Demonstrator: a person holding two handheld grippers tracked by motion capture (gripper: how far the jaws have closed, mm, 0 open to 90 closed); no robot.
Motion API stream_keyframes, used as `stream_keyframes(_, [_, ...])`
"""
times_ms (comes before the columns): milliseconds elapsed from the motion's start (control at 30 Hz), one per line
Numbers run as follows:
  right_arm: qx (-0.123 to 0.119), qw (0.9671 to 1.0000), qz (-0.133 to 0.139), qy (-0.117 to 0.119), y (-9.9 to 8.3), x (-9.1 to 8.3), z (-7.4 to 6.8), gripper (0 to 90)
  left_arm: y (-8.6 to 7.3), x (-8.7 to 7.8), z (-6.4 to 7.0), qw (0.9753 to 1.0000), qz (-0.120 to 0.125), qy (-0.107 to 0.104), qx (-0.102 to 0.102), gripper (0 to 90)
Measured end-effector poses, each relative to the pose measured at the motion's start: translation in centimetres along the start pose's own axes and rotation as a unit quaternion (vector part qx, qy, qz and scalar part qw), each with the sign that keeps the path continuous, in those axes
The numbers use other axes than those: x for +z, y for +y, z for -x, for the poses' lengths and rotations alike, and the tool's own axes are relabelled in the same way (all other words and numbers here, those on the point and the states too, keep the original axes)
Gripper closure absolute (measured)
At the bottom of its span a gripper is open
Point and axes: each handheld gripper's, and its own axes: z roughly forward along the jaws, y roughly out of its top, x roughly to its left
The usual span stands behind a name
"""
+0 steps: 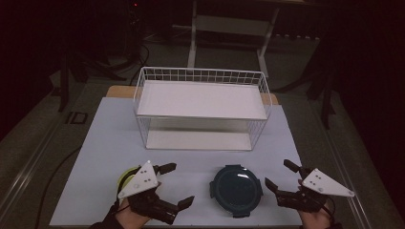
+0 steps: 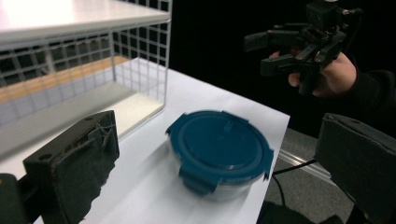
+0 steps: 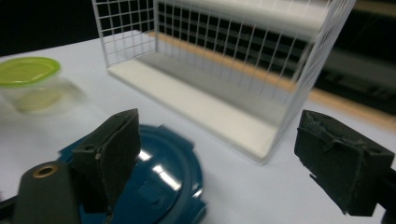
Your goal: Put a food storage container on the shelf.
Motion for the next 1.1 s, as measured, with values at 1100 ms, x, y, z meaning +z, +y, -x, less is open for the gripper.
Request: stream_keyframes(1100, [0.015,0.9996,-0.021,0.007,-0.6,0.2,-1.1,10.0,-4.3,11.8,-3.7,0.9487,-0.161,-0.043,-0.268,5.1])
